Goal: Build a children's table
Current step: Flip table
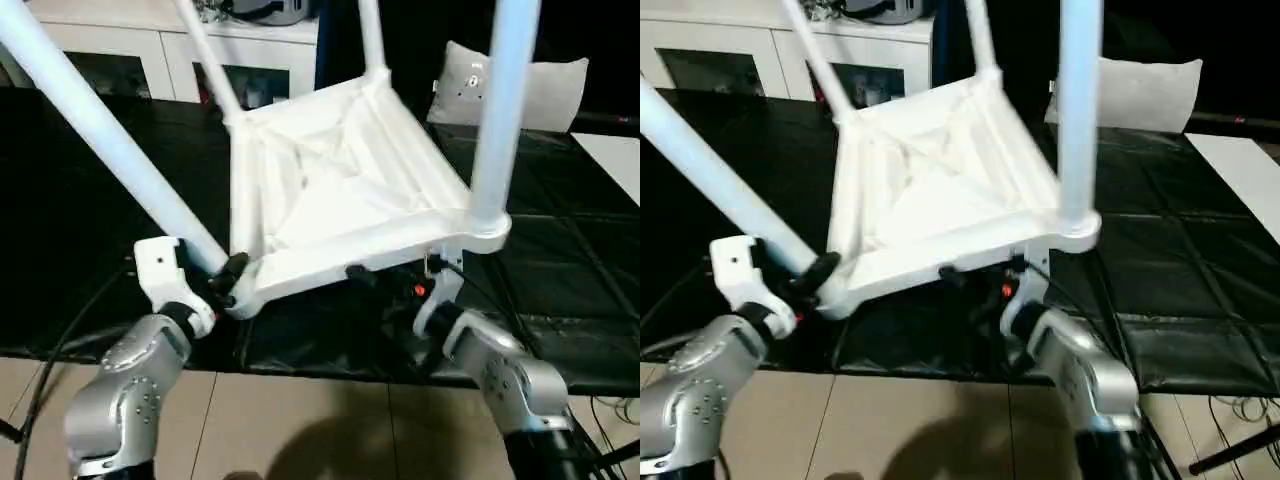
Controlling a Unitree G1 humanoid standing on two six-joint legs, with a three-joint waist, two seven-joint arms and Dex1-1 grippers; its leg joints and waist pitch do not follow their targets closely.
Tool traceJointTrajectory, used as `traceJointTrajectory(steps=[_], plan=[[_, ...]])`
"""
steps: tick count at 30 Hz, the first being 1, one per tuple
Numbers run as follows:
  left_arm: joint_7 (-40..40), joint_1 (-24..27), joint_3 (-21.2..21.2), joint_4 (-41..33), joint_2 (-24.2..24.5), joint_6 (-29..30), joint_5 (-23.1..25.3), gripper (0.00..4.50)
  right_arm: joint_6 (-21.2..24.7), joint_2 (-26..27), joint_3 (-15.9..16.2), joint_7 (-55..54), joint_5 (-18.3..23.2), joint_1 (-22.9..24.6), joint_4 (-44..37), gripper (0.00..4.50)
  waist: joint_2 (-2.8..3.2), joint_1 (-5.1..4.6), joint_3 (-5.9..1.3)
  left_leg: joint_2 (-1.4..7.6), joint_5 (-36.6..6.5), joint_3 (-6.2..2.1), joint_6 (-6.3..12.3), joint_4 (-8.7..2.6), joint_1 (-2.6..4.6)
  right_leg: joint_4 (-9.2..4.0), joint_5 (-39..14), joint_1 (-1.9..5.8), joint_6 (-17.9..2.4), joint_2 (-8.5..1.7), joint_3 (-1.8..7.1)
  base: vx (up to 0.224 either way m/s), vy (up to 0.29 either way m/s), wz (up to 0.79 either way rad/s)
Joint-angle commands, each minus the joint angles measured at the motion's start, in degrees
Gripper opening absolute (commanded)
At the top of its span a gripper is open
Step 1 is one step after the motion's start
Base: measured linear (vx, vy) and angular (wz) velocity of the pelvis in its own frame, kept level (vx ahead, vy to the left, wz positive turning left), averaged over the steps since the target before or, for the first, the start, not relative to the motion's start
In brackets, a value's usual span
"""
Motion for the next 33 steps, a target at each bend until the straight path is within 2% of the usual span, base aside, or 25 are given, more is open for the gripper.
traceJointTrajectory(steps=[1, 4, 5, 9, 10, 12, 13, 14, 21, 25, 26, 29, 33], plan=[[-3.52, -0.07, -3.03, 2.16, -1.9, 4.54, -4.78, 2.06, -1.58, 0.86, -1.68, -0.23, 1.07, -2.19, 1.08, 4.5, -0.37, -0.42, -2.35, 2.74, -6.55, -0.73, 0.88, -4.67, -0.43, -4.47, -14.35, 2.28, -4.11, -5.59, 3.93, 0.0, 0.0, 0.0], [-3.76, -0.22, -3.66, 2.36, -1.96, 4.83, -4.56, 2.06, -2.52, 1.81, -2.88, -1.76, 1.1, -4.3, 4.11, 4.5, -0.47, -0.66, -2.34, 2.76, -6.92, -0.73, 0.63, -4.76, -0.37, -4.49, -14.53, 2.27, -4.22, -5.57, 3.87, 0.0, 0.0, 0.0], [-4.25, -0.3, -4.53, 2.37, -1.55, 5.03, -4.39, 2.06, -3.23, 3.11, -4.51, -2.89, 2.07, -5.78, 6.46, 4.5, -0.23, -0.76, -2.33, 2.75, -7.17, -0.75, 0.53, -4.79, -0.38, -4.44, -14.66, 2.25, -4.36, -5.62, 3.9, 0.0, 0.0, 0.0], [-4.76, -0.46, -6.03, 2.44, -0.93, 5.38, -3.79, 2.06, -4.45, 6.13, -8.32, -3.33, 6.43, -8.3, 9.07, 4.5, -0.09, -0.9, -2.48, 2.84, -6.92, -0.72, 0.46, -4.77, -0.21, -4.29, -13.32, 2.15, -4.89, -5.65, 3.93, 0.0, 0.0, 0.0], [-4.97, -0.62, -6.74, 2.58, -0.57, 5.41, -3.42, 2.06, -4.51, 7.2, -9.93, -3.22, 8.64, -9.26, 9.77, 4.5, -0.09, -0.93, -2.52, 2.89, -6.37, -0.74, 0.47, -4.75, -0.21, -4.07, -11.71, 2.17, -5.2, -5.54, 3.92, 0.0, 0.0, 0.0], [-5.25, -0.83, -7.42, 2.74, -0.15, 5.46, -3.13, 2.06, -4.71, 8.05, -11.26, -2.75, 10.41, -10.17, 10.55, 4.5, -0.09, -1.03, -2.65, 2.87, -5.23, -0.69, 0.71, -4.64, -0.29, -3.73, -8.9, 2.35, -5.88, -5.51, 3.88, 0.0, 0.0, 0.0], [-5.99, -1.12, -8.75, 2.95, 0.59, 5.56, -2.55, 2.06, -5.18, 8.74, -12.26, -2.18, 11.74, -11.23, 11.39, 4.5, -0.1, -1.08, -2.65, 2.86, -4.82, -0.7, 0.75, -4.61, -0.39, -3.64, -8.39, 2.41, -5.95, -5.52, 3.88, 0.0, 0.0, 0.0], [-7.15, -1.23, -10.5, 3.04, 1.46, 5.61, -1.96, 2.06, -5.58, 9.2, -12.88, -1.43, 12.38, -12.39, 12.56, 4.31, 0.01, -1.17, -2.75, 2.71, -4.12, -0.64, 0.94, -4.51, -0.44, -3.57, -7.95, 2.39, -6.13, -5.54, 3.87, 0.0, 0.0, 0.0], [-8.29, -1.2, -13.73, 3.35, 3.11, 5.69, -0.64, 2.06, -5.75, 10.16, -14.8, 0.03, 14.19, -14.97, 14.91, 3.79, -0.19, -1.21, -3.02, 2.49, -0.98, -0.4, 1.57, -3.98, -0.87, -3.01, -5.16, 2.57, -6.34, -5.43, 3.85, 0.0, 0.0, 0.0], [-8.49, -1.18, -14.55, 3.47, 3.77, 5.4, -0.61, 2.06, -6.78, 10.36, -15.85, -0.29, 14.36, -16.26, 16.04, 3.63, -0.21, -1.19, -3.01, 2.51, -0.91, -0.34, 1.72, -3.94, -0.87, -2.94, -5.32, 2.45, -6.67, -5.35, 3.81, 0.0, 0.0, 0.0], [-8.6, -1.15, -14.64, 3.5, 3.89, 5.38, -0.62, 2.06, -7.06, 10.29, -16.34, -0.11, 14.31, -16.82, 17.0, 3.4, -0.21, -1.31, -2.95, 2.54, -1.43, -0.32, 1.68, -3.99, -0.85, -2.98, -5.87, 2.38, -6.86, -5.3, 3.77, 0.0, 0.0, 0.0], [-8.72, -1.0, -14.82, 3.52, 3.97, 5.26, -0.38, 2.06, -7.61, 10.44, -16.67, -0.25, 14.14, -17.04, 17.44, 3.21, -0.12, -1.36, -2.88, 2.56, -2.04, -0.28, 1.54, -4.03, -0.84, -3.17, -7.11, 2.37, -6.68, -5.38, 3.79, 0.0, 0.0, 0.0], [-8.73, -0.94, -14.92, 3.49, 4.2, 5.18, -0.34, 2.06, -8.3, 10.6, -16.81, -0.35, 14.07, -17.22, 17.57, 2.86, -0.17, -1.35, -3.02, 2.54, -1.44, -0.24, 1.68, -3.93, -0.78, -2.97, -5.77, 2.38, -6.89, -5.33, 3.8, 0.0, 0.0, 0.0]])
